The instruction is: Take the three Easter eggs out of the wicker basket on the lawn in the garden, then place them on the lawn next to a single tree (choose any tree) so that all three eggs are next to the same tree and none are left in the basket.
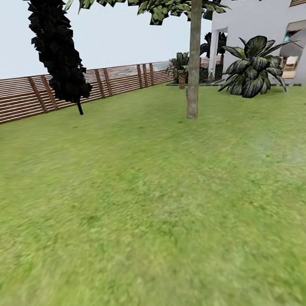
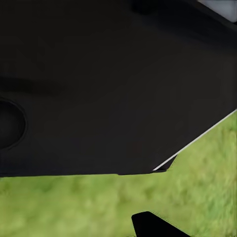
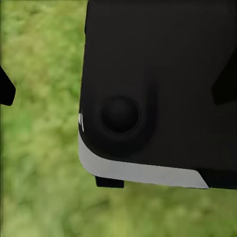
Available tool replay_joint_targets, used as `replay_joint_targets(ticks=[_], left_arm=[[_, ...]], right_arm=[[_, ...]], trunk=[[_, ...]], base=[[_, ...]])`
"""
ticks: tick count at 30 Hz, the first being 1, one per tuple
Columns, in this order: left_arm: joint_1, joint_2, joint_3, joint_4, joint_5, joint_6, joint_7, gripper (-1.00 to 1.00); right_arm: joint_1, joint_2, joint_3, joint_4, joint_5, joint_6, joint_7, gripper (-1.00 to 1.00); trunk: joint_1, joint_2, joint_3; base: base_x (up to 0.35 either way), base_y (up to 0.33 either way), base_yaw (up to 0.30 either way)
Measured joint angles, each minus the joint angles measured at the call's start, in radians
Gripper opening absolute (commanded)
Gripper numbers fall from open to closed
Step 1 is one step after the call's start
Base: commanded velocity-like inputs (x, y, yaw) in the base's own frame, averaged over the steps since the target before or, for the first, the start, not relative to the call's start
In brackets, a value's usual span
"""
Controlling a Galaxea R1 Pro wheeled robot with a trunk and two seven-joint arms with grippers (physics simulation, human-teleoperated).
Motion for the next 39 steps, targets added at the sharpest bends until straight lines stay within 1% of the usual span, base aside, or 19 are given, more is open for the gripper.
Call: replay_joint_targets(ticks=[10, 25, 30, 39], left_arm=[[0.000, -0.001, -0.001, 0.000, 0.000, 0.000, 0.000, 1.00], [0.000, -0.001, -0.001, 0.000, 0.000, 0.000, 0.000, 1.00], [0.000, -0.002, -0.001, 0.000, 0.000, 0.000, 0.000, 1.00], [0.000, -0.002, -0.002, 0.000, 0.000, 0.000, 0.000, 1.00]], right_arm=[[0.000, 0.007, -0.003, 0.000, -0.001, 0.000, 0.000, 1.00], [0.000, -0.003, 0.002, 0.004, 0.008, 0.000, 0.001, 1.00], [0.000, -0.002, 0.002, 0.023, 0.009, 0.000, 0.001, 1.00], [0.000, -0.002, 0.002, 0.024, 0.009, -0.002, 0.001, 1.00]], trunk=[[0.000, 0.000, 0.000], [0.000, 0.000, 0.000], [0.000, 0.000, 0.000], [0.000, 0.000, 0.000]], base=[[0.339, 0.000, 0.000], [0.339, 0.000, 0.000], [0.339, 0.000, 0.000], [0.339, 0.000, 0.000]])
